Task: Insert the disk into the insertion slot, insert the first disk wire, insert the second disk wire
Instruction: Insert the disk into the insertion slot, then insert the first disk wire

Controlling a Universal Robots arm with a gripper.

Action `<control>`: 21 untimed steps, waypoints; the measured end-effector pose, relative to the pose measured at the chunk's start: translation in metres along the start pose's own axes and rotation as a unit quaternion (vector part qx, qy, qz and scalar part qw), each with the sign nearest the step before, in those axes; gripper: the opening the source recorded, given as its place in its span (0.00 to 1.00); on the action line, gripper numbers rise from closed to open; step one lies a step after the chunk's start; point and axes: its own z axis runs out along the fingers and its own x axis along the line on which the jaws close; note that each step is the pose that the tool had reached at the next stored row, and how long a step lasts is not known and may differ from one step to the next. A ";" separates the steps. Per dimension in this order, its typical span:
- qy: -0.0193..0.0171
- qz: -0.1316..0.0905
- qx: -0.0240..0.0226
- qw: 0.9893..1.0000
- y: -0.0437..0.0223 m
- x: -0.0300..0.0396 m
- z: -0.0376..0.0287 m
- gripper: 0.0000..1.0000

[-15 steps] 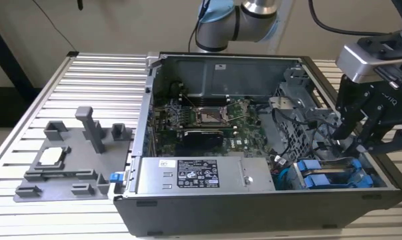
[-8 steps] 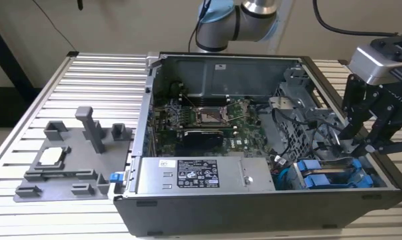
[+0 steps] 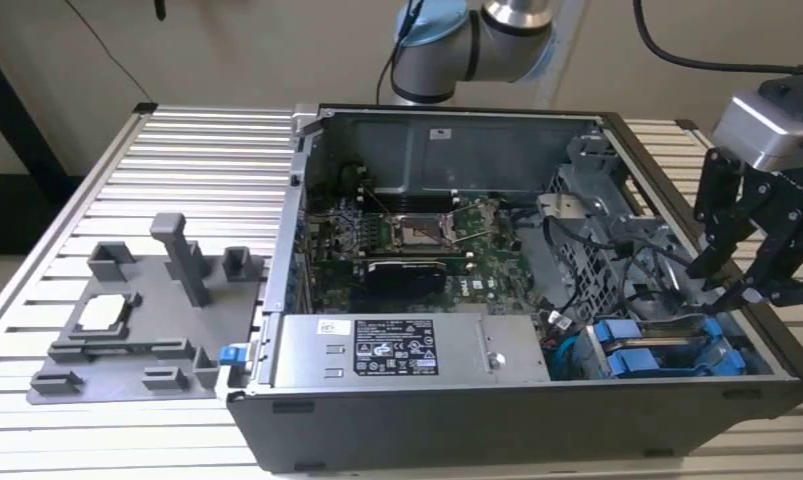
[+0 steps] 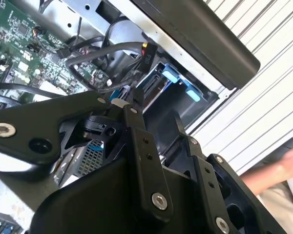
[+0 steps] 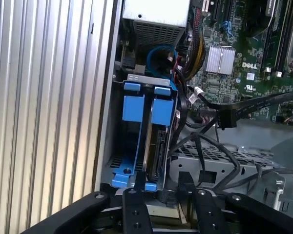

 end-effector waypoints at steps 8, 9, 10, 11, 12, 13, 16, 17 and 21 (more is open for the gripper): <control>0.000 -0.002 0.000 1.000 -0.0112 -0.0095 0.0042 0.40; 0.000 -0.003 0.000 1.000 -0.0125 -0.0107 0.0047 0.40; 0.000 -0.003 0.000 1.000 -0.0139 -0.0119 0.0054 0.40; 0.000 -0.004 0.000 1.000 -0.0154 -0.0128 0.0059 0.40; 0.000 -0.004 0.000 1.000 -0.0170 -0.0137 0.0065 0.40; 0.000 -0.004 0.000 1.000 -0.0186 -0.0144 0.0071 0.40; 0.000 -0.006 0.000 1.000 -0.0234 -0.0164 0.0091 0.40; 0.001 -0.007 0.000 1.000 -0.0251 -0.0168 0.0097 0.40; 0.001 -0.009 0.000 1.000 -0.0316 -0.0172 0.0120 0.40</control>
